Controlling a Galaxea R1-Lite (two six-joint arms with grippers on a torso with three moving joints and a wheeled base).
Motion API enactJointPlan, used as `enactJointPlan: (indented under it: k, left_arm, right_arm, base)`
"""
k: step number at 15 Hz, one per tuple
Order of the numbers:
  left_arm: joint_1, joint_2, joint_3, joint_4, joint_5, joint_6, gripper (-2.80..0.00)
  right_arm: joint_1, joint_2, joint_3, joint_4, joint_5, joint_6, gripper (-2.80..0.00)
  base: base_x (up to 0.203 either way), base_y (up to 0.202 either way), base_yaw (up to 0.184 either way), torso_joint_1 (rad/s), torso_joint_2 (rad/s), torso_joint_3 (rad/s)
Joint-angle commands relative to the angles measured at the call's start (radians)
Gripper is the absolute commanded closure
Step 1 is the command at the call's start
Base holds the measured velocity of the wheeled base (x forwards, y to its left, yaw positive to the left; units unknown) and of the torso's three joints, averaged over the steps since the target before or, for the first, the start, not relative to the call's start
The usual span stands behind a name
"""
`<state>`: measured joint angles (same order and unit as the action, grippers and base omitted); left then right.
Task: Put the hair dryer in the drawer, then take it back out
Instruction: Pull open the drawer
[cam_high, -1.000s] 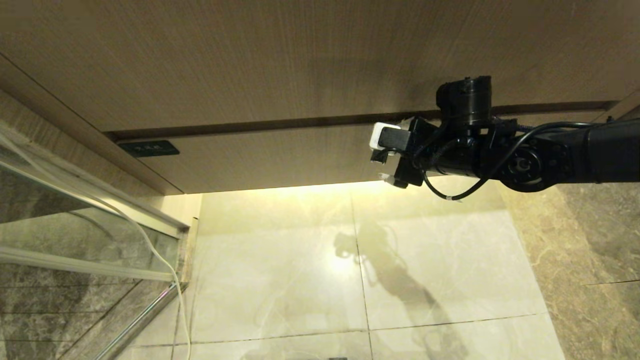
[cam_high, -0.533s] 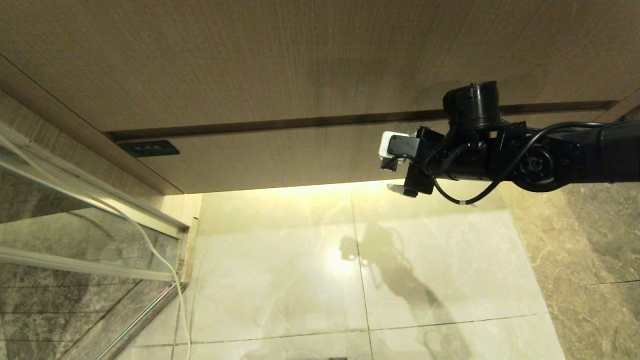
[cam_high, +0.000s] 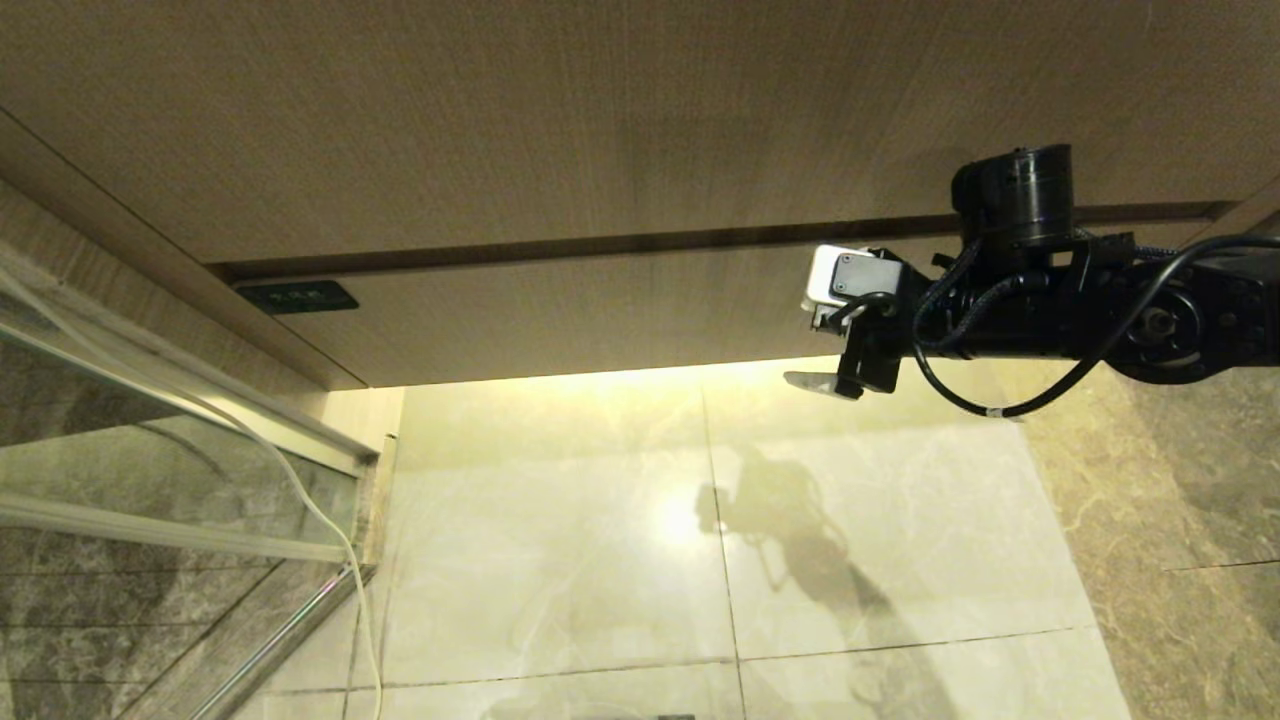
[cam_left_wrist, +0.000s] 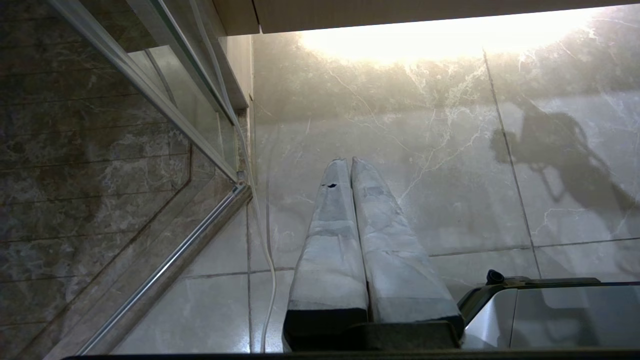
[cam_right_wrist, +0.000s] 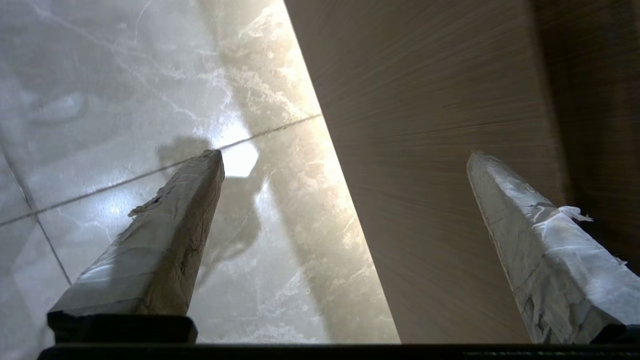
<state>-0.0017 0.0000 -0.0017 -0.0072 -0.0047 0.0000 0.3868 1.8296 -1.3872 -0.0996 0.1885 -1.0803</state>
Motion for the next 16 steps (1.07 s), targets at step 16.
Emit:
enactJointPlan:
  k: [16]
  left_arm:
    - [0.0,0.002,0.0,0.0,0.0,0.0,0.0]
  right_arm:
    - [0.0,0.072,-0.082,-0.132,0.051,0.047,-2.8]
  base:
    - [0.0,0.0,0.0,0.0,0.0,0.0]
